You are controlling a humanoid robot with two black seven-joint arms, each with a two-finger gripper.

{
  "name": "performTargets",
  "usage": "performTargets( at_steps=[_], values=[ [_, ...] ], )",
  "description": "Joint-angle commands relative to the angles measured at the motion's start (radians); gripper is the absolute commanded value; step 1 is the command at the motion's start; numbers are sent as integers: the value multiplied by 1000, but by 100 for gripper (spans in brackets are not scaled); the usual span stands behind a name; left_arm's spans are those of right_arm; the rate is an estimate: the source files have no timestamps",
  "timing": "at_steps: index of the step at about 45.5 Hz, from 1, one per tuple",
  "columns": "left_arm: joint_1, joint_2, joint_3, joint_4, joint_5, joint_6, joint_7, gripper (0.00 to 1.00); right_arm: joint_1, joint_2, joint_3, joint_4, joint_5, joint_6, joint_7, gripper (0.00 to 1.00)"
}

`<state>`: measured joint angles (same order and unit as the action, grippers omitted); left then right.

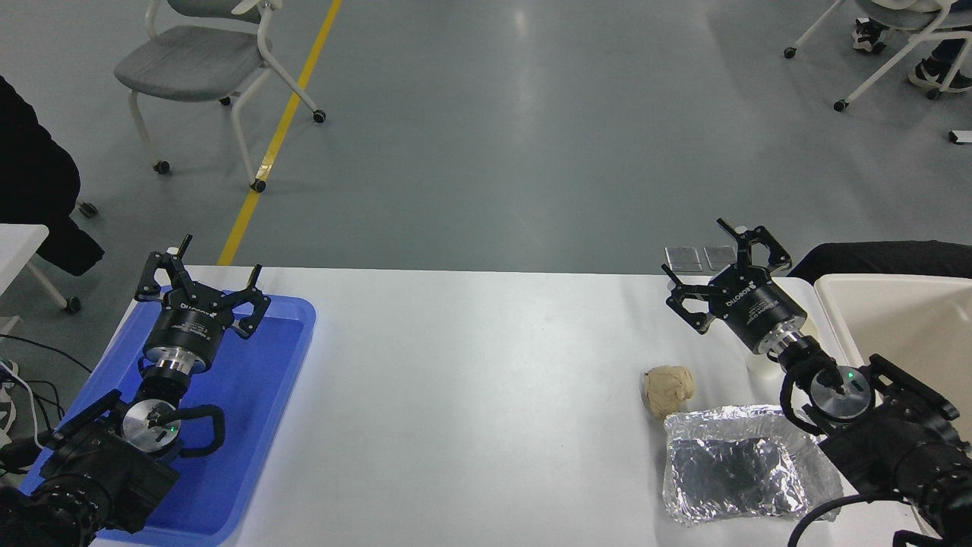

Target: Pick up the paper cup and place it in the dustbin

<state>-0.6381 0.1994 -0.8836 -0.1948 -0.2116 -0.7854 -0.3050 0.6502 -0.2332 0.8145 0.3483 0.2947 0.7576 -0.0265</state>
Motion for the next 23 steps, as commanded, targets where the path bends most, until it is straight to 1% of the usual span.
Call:
performTargets(
  at_steps=[1, 17, 23],
  values=[
    [-2, 2, 2, 0, 1, 0, 4, 100, 3, -2, 0, 0, 0, 0, -1, 100],
    [0, 0, 0, 0, 1, 0, 4, 100, 12, -3, 0, 1, 0, 0, -3, 100],
    [0, 0, 0, 0, 0, 0, 4, 100, 26, -3, 0, 1, -23, -1, -3, 100]
  ],
)
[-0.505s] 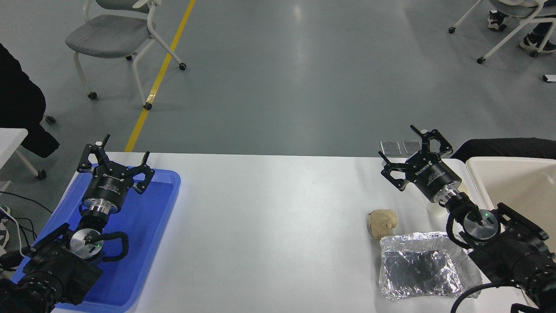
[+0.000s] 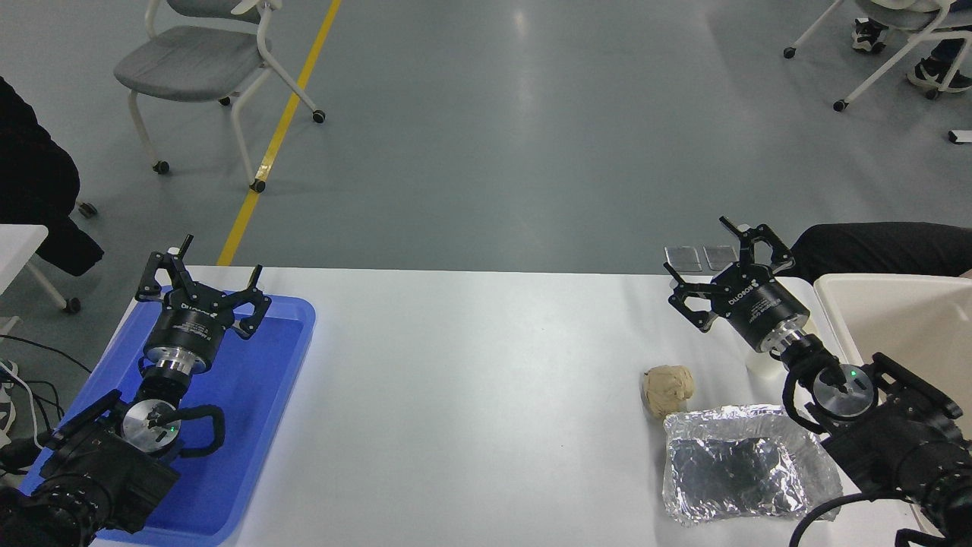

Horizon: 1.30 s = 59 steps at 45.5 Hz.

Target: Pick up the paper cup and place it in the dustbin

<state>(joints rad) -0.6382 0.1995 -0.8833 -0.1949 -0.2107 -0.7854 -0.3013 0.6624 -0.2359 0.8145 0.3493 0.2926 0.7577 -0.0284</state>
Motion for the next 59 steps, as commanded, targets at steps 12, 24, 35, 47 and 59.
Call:
performTargets(
  at_steps=[12, 24, 35, 47, 59],
  values=[
    [0, 0, 0, 0, 1, 0, 1, 100, 22, -9, 0, 0, -32, -1, -1, 100],
    [0, 0, 0, 0, 1, 0, -1, 100, 29, -49, -8, 29, -91, -1, -4, 100],
    [0, 0, 0, 0, -1, 0, -1, 100, 85, -316, -126, 287, -265, -37, -7, 100],
    [0, 0, 0, 0, 1, 0, 1, 100, 233, -667, -414, 638, -429, -44, -10, 100],
    [-2, -2, 0, 0, 1, 0, 1, 100, 656, -855, -820, 921, -776, -28, -70, 100]
  ],
)
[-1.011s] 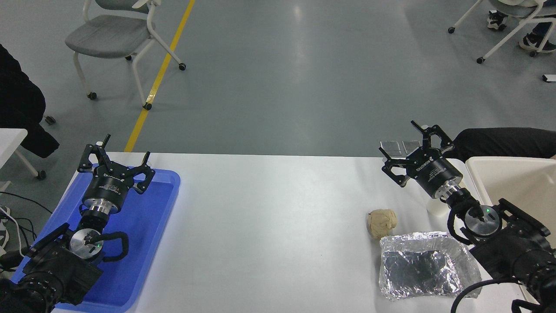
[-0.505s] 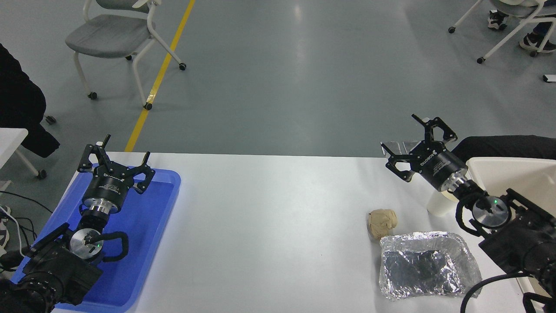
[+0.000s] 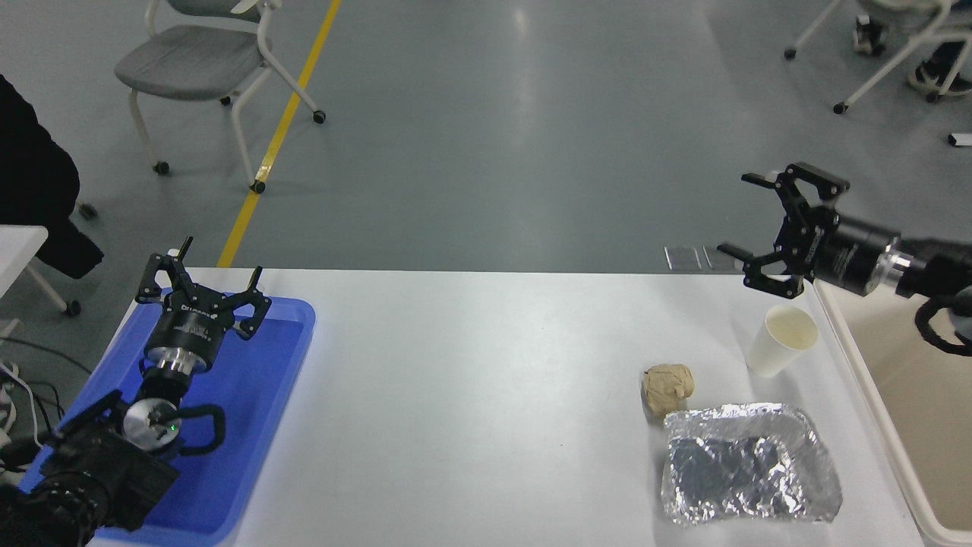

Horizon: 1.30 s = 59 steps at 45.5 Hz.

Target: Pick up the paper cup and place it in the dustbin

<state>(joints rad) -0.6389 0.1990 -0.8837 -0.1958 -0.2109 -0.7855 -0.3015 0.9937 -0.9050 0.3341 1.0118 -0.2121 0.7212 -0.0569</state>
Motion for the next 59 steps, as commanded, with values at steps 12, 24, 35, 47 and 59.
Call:
performTargets(
  at_steps=[12, 24, 35, 47, 59],
  values=[
    [-1, -3, 0, 1, 1, 0, 1, 100, 833, -91, -920, 343, -441, 49, -55, 100],
    [1, -1, 0, 1, -1, 0, 1, 100, 1112, 198, -1356, 344, -423, 46, -46, 100],
    [1, 0, 0, 1, 1, 0, -1, 100, 1184, 388, -1475, 384, -300, 52, -49, 100],
    [1, 0, 0, 1, -1, 0, -1, 100, 1339, 477, -1555, 542, -11, 64, -51, 100],
    [1, 0, 0, 1, -1, 0, -1, 100, 1485, 488, -1569, 640, 79, 64, -49, 100]
  ],
)
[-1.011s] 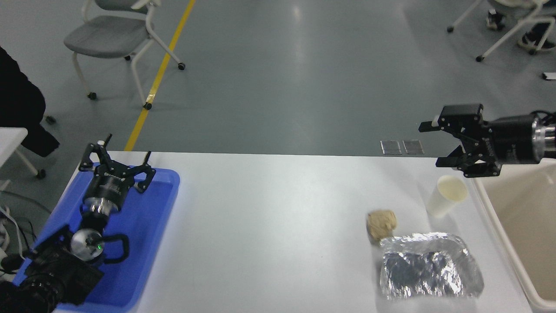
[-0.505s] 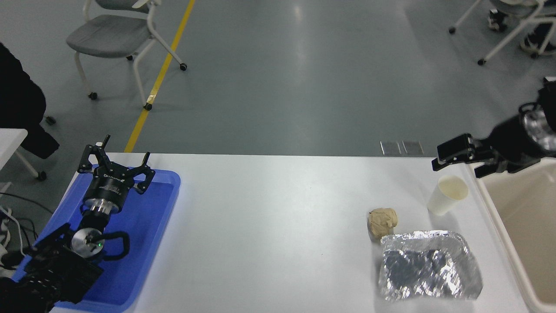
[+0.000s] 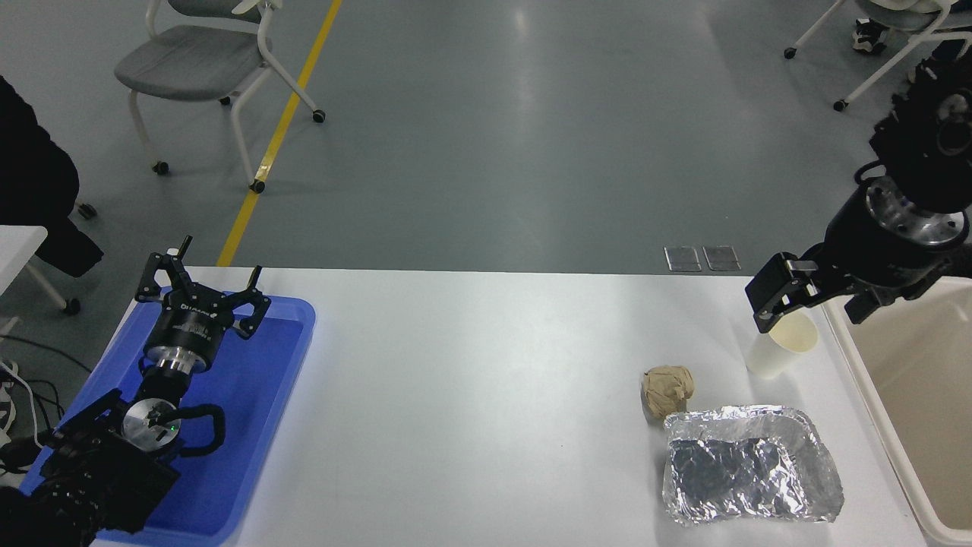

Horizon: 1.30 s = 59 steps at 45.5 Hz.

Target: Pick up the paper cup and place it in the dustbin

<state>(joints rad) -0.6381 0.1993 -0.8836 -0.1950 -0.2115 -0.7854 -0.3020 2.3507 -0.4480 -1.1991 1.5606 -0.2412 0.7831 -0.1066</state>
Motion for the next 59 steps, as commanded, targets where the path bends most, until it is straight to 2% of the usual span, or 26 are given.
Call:
performTargets(
  at_steps=[1, 13, 18, 25, 32, 43, 59],
  values=[
    [0, 0, 0, 0, 0, 0, 0, 100, 134, 31, -40, 96, 109, 2, 1, 100],
    [0, 0, 0, 0, 0, 0, 0, 100, 137, 19, -50, 92, 94, 2, -1, 100],
    [0, 0, 0, 0, 0, 0, 0, 100, 78, 9, -40, 24, 33, 2, -1, 100],
    [0, 0, 0, 0, 0, 0, 0, 100, -86, -46, 4, -223, -174, 2, 2, 100],
    [1, 0, 0, 0, 0, 0, 0, 100, -310, -142, 171, -450, -400, 2, 4, 100],
    [0, 0, 0, 0, 0, 0, 0, 100, -700, -230, 490, -642, -564, 2, 5, 100],
    [0, 0, 0, 0, 0, 0, 0, 100, -1004, -172, 524, -774, -592, -318, 10, 100]
  ],
)
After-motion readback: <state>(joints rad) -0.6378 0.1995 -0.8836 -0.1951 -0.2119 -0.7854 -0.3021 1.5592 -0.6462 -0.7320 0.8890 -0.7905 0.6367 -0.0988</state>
